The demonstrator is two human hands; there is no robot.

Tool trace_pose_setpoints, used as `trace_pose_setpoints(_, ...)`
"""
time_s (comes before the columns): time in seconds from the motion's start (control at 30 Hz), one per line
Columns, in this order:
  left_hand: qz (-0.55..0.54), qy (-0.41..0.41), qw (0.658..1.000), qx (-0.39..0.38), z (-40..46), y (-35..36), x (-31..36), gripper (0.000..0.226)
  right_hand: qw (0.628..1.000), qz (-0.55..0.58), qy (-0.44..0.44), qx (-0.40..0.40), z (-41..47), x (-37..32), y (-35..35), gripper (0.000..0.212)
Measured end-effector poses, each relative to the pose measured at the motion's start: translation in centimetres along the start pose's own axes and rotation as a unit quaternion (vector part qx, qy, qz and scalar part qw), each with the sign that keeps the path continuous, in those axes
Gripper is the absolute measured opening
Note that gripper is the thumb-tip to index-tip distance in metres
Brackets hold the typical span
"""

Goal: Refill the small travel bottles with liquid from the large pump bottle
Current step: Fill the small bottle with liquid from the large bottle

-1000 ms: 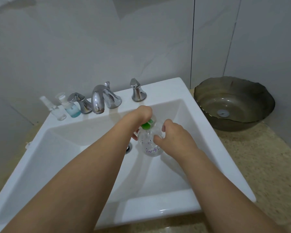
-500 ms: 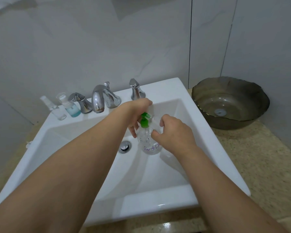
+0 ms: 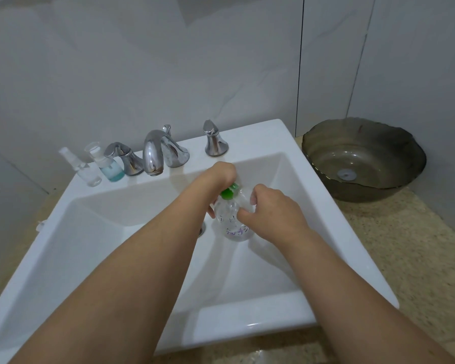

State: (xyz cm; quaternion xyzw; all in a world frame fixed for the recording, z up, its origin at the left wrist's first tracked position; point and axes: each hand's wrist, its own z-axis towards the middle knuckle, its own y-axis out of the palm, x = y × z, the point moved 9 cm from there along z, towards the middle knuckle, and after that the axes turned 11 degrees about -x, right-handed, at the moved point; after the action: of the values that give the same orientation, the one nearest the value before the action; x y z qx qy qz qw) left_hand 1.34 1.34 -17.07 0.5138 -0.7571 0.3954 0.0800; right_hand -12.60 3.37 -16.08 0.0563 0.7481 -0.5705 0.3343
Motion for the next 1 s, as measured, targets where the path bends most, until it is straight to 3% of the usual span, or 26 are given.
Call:
trace_pose_setpoints(0.33,-0.022,-0.011,1.000,0.005,0.0,-0.1,-0.4,0.039,0.999,0.030,0.002,-0.016,0.1,0.1,0.2,0.033)
trace_pose_setpoints(0.73,-0.098,-0.019,0.995,-0.029,-2.1,-0.5,0.8,0.036,0.998,0.044,-0.024,0.044,-0.1,-0.2,-1.1,0.031)
trace_pose_setpoints(1.0,-0.009,-0.022,0.998,-0.056,-0.7,0.2,0.5,0.040,0.998,0.036,-0.024,0.034,0.0,-0.1,-0.7,0.032)
